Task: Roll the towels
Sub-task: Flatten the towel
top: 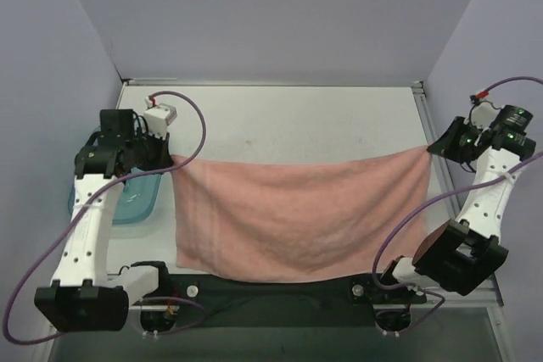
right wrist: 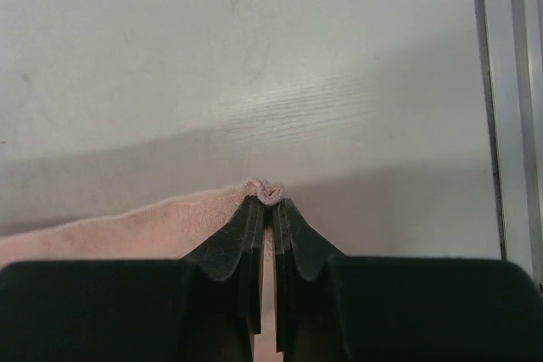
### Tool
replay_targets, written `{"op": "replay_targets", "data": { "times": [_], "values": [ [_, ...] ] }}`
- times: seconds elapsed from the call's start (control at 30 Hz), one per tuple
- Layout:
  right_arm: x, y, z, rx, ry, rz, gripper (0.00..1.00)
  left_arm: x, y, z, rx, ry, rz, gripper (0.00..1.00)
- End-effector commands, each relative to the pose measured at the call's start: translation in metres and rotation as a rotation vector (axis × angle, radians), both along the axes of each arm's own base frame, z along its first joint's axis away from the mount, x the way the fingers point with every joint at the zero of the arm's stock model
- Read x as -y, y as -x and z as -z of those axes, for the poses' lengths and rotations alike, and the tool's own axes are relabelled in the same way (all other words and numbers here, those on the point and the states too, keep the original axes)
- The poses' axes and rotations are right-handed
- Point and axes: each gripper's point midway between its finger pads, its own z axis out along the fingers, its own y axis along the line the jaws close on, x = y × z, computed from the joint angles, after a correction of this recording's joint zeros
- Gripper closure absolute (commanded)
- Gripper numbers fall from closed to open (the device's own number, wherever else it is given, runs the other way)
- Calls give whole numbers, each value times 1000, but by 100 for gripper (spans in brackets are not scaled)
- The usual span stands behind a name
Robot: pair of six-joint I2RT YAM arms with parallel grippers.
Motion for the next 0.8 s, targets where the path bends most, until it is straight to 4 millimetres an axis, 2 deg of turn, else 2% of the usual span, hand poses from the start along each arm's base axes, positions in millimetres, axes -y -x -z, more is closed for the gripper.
{"op": "replay_targets", "data": {
  "times": [0.0,0.03,0.07,0.1,0.13,0.17,0.2,0.23,0.27,0.3,0.33,0.37,0.4,0.43,0.47,0.5,0.53,0.57,0.6,0.63,0.67,0.7,0.73,0.77],
  "values": [
    [26,-39,31,-28,124,78,100,6,-50,20,29,-11,-37,100],
    [23,-53,37,-23,141,59,100,6,-64,39,-14,-31,-43,100],
    [29,-65,57,-72,142,65,100,14,-79,44,4,-46,-24,100],
    [31,-73,65,-87,148,62,100,16,-90,51,0,-61,-19,100],
    [36,-86,87,-130,140,57,100,15,-107,70,-24,-99,-27,100],
    [40,-98,89,-137,170,60,100,22,-115,78,-34,-113,-10,100],
    [43,-107,97,-155,173,60,100,23,-127,78,-27,-120,-11,100],
    [48,-116,122,-207,163,60,100,24,-142,100,-66,-139,-17,100],
    [50,-125,128,-218,170,59,100,26,-151,106,-74,-151,-18,100],
    [59,-139,124,-208,196,80,100,26,-160,112,-84,-159,-24,100],
    [63,-148,144,-250,193,81,100,28,-178,123,-103,-164,-35,100],
    [72,-163,138,-238,235,100,100,27,-189,128,-109,-175,-45,100],
    [76,-170,142,-247,253,107,100,30,-209,135,-116,-179,-43,100],
    [79,-176,161,-287,259,109,100,30,-216,141,-128,-187,-33,100],
    [82,-182,166,-301,277,115,100,32,-223,146,-137,-188,-25,100],
    [87,-195,157,-278,296,122,100,35,-233,166,-171,-196,-14,100],
    [88,-199,174,-311,296,119,100,36,-247,159,-150,-199,-11,100],
    [90,-205,176,-312,310,124,100,36,-255,162,-151,-202,-15,100],
    [86,-210,178,-314,323,115,99,37,-260,180,-181,-210,-13,98],
    [86,-214,183,-317,338,101,97,37,-265,185,-185,-216,-8,95],
    [83,-216,184,-318,345,94,88,38,-277,177,-155,-217,-15,88],
    [80,-218,184,-317,349,87,73,37,-281,188,-169,-228,-19,83],
    [73,-219,182,-310,340,68,57,37,-285,185,-164,-233,-13,77],
    [69,-218,179,-302,332,58,37,39,-294,172,-132,-234,-8,71]
  ]
}}
